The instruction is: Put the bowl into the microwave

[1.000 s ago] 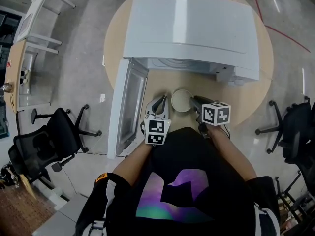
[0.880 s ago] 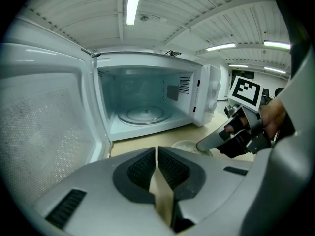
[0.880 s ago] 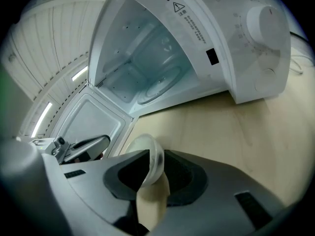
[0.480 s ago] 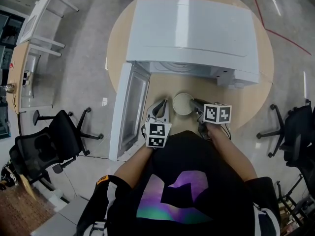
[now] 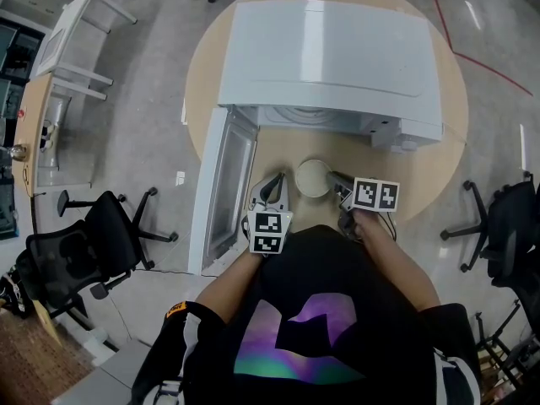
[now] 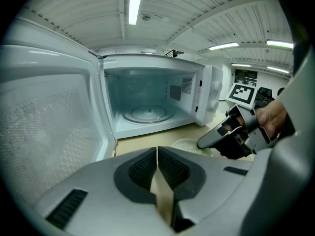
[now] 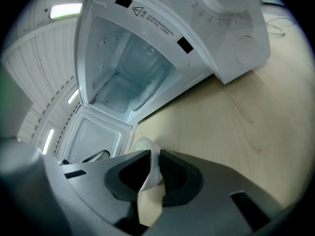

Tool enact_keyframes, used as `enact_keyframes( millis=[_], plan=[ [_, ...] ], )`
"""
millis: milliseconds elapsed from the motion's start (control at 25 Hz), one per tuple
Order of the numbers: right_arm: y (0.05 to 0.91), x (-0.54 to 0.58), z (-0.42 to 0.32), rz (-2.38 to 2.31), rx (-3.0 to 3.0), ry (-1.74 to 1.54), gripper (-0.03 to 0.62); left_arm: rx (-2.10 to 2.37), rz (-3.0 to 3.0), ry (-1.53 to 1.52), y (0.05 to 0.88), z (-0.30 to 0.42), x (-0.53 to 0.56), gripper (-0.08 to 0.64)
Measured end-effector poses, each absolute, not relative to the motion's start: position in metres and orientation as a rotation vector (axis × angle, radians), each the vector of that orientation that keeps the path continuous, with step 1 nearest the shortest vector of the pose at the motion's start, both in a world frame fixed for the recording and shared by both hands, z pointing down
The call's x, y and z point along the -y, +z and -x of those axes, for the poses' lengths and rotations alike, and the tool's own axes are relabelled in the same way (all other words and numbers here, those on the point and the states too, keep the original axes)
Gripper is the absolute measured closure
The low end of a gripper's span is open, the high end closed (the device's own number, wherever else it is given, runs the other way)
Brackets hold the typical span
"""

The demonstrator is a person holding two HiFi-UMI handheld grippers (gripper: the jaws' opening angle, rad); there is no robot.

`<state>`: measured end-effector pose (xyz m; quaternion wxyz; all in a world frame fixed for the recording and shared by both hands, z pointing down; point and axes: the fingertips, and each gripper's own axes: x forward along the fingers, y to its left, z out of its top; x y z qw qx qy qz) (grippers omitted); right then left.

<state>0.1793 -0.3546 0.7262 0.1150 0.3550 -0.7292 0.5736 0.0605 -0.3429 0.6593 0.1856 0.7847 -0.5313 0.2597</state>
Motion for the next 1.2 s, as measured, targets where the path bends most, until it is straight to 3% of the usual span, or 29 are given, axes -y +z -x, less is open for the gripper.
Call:
enact_keyframes(
  millis=[1200],
  plan=[
    [0.633, 0.375, -0.172, -1.131, 2.321, 1.810, 0.525, 1.610, -2.182, 0.618, 0.634, -0.047, 0.353, 0.511]
  ],
)
